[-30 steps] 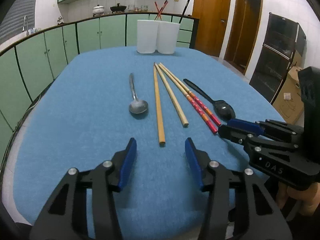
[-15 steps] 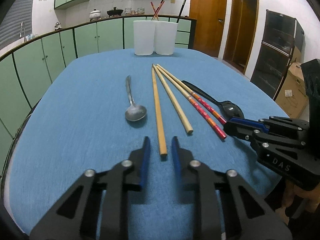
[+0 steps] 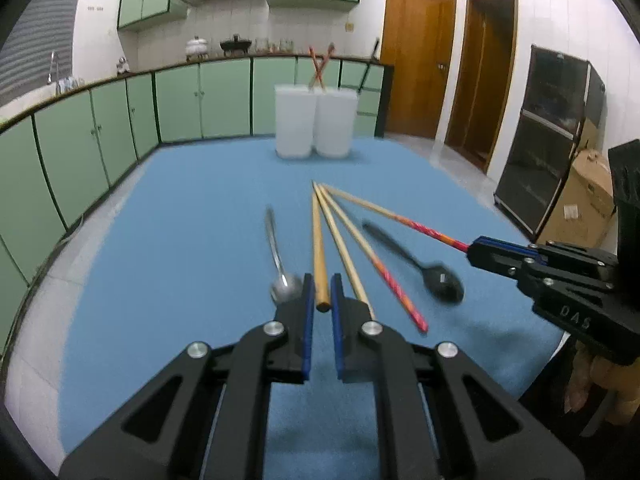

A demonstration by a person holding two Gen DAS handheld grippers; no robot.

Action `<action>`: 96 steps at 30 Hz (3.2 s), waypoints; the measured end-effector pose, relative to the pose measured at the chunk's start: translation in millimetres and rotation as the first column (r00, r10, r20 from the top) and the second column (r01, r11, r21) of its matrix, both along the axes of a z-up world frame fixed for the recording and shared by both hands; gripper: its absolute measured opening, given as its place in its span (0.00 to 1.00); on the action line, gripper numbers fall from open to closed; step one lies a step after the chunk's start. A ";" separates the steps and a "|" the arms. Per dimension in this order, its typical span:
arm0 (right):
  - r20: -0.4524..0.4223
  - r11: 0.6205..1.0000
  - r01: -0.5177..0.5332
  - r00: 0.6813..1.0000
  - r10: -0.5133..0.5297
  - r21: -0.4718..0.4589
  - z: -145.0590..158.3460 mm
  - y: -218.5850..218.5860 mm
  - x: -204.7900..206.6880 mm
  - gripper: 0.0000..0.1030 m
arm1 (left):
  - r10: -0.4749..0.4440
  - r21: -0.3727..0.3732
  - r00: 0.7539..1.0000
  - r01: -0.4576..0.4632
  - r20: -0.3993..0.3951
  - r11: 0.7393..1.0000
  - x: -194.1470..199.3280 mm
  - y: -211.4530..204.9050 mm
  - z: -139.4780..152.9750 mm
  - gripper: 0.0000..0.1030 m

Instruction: Organize utensils

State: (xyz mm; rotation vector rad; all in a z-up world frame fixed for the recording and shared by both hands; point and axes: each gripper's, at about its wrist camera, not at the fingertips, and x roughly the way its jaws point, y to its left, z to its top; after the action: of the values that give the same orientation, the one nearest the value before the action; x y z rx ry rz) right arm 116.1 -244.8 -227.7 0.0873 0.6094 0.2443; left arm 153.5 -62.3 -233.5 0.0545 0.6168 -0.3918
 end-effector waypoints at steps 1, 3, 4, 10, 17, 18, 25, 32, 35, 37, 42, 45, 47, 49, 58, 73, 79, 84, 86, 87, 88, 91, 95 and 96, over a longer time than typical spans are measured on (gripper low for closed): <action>0.014 1.000 0.002 1.000 -0.002 0.003 8.6 -1.9 1.0 0.06 | 0.002 -0.004 1.000 -0.002 0.013 1.000 0.6 2.4 6.3 0.06; 0.044 1.000 0.004 0.999 -0.003 -0.001 24.7 -4.4 4.0 0.06 | 0.003 -0.011 0.999 -0.003 0.036 1.000 2.8 6.1 20.3 0.06; 0.052 1.000 0.000 0.999 -0.001 0.004 31.6 -5.8 6.5 0.06 | 0.002 -0.012 0.999 -0.001 0.051 1.000 5.0 6.9 28.5 0.06; 0.026 0.999 0.002 1.000 -0.003 0.043 44.2 -16.1 19.8 0.06 | -0.010 -0.003 0.994 0.010 0.113 1.000 17.5 8.0 57.0 0.06; -0.124 0.999 -0.044 0.991 0.046 0.022 -27.5 8.5 -5.8 0.06 | 0.010 -0.022 0.998 -0.008 0.068 1.000 9.4 12.1 36.2 0.06; -0.137 0.999 -0.049 0.989 0.050 0.014 -35.0 11.1 -5.1 0.06 | 0.012 -0.026 0.998 -0.010 0.060 1.000 9.1 14.0 33.9 0.06; -0.173 0.997 -0.074 0.983 0.067 -0.032 -59.9 18.4 -8.1 0.10 | 0.025 -0.040 0.999 -0.024 0.042 0.999 8.6 21.9 27.7 0.06; -0.152 0.996 -0.077 0.986 0.068 -0.054 -65.1 22.3 -5.7 0.12 | 0.025 -0.036 0.999 -0.023 0.047 0.999 10.3 23.3 27.3 0.06; -0.145 0.996 -0.065 0.988 0.055 -0.067 -64.1 20.2 -1.3 0.10 | 0.027 -0.033 0.999 -0.025 0.047 0.999 10.1 23.2 26.6 0.06; -0.146 0.998 -0.044 0.989 0.036 -0.053 -62.7 14.1 -0.8 0.10 | 0.026 -0.033 0.999 -0.024 0.043 0.999 10.0 22.4 26.5 0.06; -0.141 0.997 -0.056 0.989 0.049 -0.046 -62.9 18.2 -2.6 0.13 | 0.024 -0.028 0.999 -0.023 0.037 0.999 11.3 20.2 25.2 0.06; -0.137 0.998 -0.054 0.989 0.047 -0.042 -63.8 20.3 -1.4 0.14 | 0.023 -0.026 0.999 -0.022 0.035 0.999 12.0 18.5 25.2 0.06; -0.127 0.997 -0.050 0.991 0.043 -0.053 -64.7 22.4 1.0 0.14 | 0.023 -0.026 0.999 -0.022 0.032 0.999 12.6 19.1 24.6 0.06; -0.119 0.998 -0.045 0.992 0.039 -0.050 -66.3 23.5 3.8 0.14 | 0.025 -0.024 0.999 -0.024 0.031 0.999 13.0 18.4 23.3 0.06; -0.085 0.998 -0.038 0.996 0.034 -0.047 -39.0 15.1 -1.8 0.07 | 0.023 -0.028 0.999 -0.022 0.046 0.999 12.5 17.7 28.8 0.06; 0.051 0.996 -0.078 0.996 0.080 -0.043 80.4 -6.7 66.8 0.06 | -0.036 0.004 0.991 0.036 0.130 0.999 36.2 11.5 84.2 0.06; 0.073 0.993 -0.111 0.991 0.114 -0.042 117.4 -10.2 115.2 0.06 | -0.064 0.002 0.989 0.065 0.132 0.998 71.8 6.8 107.2 0.06; 0.062 0.988 -0.143 0.987 0.146 -0.052 137.1 -9.0 161.5 0.06 | -0.079 0.001 0.989 0.080 0.125 0.997 103.7 2.8 122.0 0.06; 0.056 0.987 -0.150 0.987 0.153 -0.056 139.4 -7.1 177.8 0.06 | -0.085 0.003 0.989 0.085 0.120 0.996 114.9 1.1 125.5 0.06; 0.049 0.987 -0.152 0.987 0.155 -0.058 140.1 -5.6 187.1 0.06 | -0.086 0.002 0.989 0.087 0.118 0.996 118.6 0.2 126.4 0.06; 0.043 0.987 -0.155 0.987 0.157 -0.049 140.8 -6.2 193.7 0.06 | -0.089 0.000 0.990 0.089 0.112 0.996 125.0 -0.5 128.1 0.06; 0.027 0.986 -0.162 0.986 0.163 -0.042 141.5 -6.8 213.3 0.06 | -0.098 0.005 0.989 0.098 0.107 0.995 136.4 -3.6 132.3 0.06; 0.012 0.983 -0.173 0.985 0.173 -0.055 134.9 -4.9 225.1 0.06 | -0.109 0.003 0.989 0.110 0.103 0.994 145.0 -6.2 132.6 0.06; 0.014 0.983 -0.174 0.984 0.175 -0.054 134.1 -4.8 225.8 0.06 | -0.107 -0.002 0.989 0.108 0.106 0.994 147.1 -6.1 132.9 0.06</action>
State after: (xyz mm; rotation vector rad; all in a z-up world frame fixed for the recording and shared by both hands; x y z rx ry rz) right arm 341.9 -249.6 -93.7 -0.0198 0.6051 0.3981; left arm 300.6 -68.4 -100.6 0.1008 0.5091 -0.4929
